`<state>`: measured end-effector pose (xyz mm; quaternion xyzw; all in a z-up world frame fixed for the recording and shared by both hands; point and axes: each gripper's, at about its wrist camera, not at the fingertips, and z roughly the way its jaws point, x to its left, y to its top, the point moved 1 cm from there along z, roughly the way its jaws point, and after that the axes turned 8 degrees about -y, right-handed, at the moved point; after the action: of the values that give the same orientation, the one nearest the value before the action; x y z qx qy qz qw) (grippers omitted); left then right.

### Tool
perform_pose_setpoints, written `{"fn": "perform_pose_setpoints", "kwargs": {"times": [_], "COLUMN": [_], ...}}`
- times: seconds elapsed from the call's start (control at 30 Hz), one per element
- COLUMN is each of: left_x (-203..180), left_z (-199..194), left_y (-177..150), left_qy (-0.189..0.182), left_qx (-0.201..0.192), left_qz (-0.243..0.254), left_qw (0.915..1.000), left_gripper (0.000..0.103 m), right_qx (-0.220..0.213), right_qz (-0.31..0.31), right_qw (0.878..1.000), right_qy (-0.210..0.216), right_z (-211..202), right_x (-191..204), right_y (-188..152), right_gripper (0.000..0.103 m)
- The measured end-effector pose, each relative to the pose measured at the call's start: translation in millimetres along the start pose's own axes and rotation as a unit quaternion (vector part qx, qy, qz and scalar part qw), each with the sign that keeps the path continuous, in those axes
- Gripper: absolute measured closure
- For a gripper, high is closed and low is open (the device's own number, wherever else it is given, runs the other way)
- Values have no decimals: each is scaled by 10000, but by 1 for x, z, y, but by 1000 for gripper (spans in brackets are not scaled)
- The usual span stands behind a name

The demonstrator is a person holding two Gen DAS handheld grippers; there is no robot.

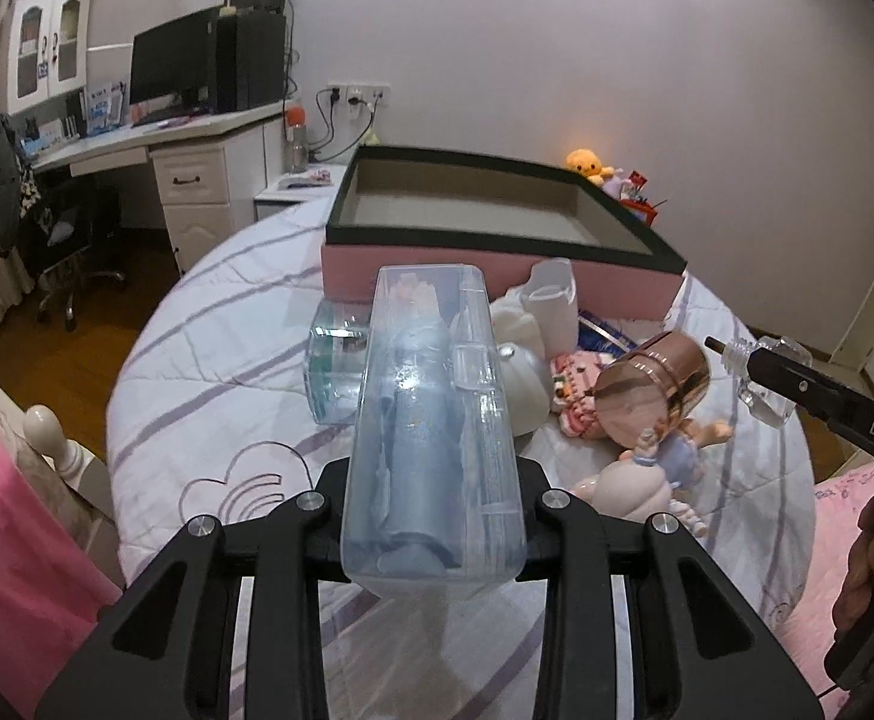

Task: Organize rigid objects
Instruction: 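Lower both held items into the pink box and open both tools, then withdraw both tools from the box back over the bed items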

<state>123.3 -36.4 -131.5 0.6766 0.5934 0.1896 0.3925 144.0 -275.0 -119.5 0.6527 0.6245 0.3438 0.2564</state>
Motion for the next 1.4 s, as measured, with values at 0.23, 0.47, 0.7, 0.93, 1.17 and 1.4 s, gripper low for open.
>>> {"fn": "perform_pose_setpoints", "kwargs": {"times": [0.23, 0.47, 0.7, 0.93, 1.17, 1.4], "left_x": [3, -2, -1, 12, 20, 24], "left_z": [-23, -19, 33, 117, 157, 114], "left_y": [23, 83, 142, 165, 160, 159], "left_qy": [-39, 118, 266, 201, 161, 298], "left_qx": [-224, -590, -561, 196, 721, 26], "left_qz": [35, 376, 495, 209, 26, -63], "left_qw": [9997, 9975, 9968, 9994, 9973, 9995], "left_gripper": [71, 71, 70, 70, 56, 0], "right_qx": [-201, -363, -85, 393, 685, 551], "right_qz": [-257, -698, -774, -642, -585, -350], "right_qw": [9994, 9969, 9970, 9971, 9958, 9978], "right_qy": [135, 65, -15, -120, -142, -119], "right_z": [-14, 2, 67, 130, 156, 137], "right_x": [20, 44, 47, 35, 30, 18], "right_y": [19, 66, 121, 131, 122, 117], "right_gripper": [69, 69, 69, 69, 67, 8]}}
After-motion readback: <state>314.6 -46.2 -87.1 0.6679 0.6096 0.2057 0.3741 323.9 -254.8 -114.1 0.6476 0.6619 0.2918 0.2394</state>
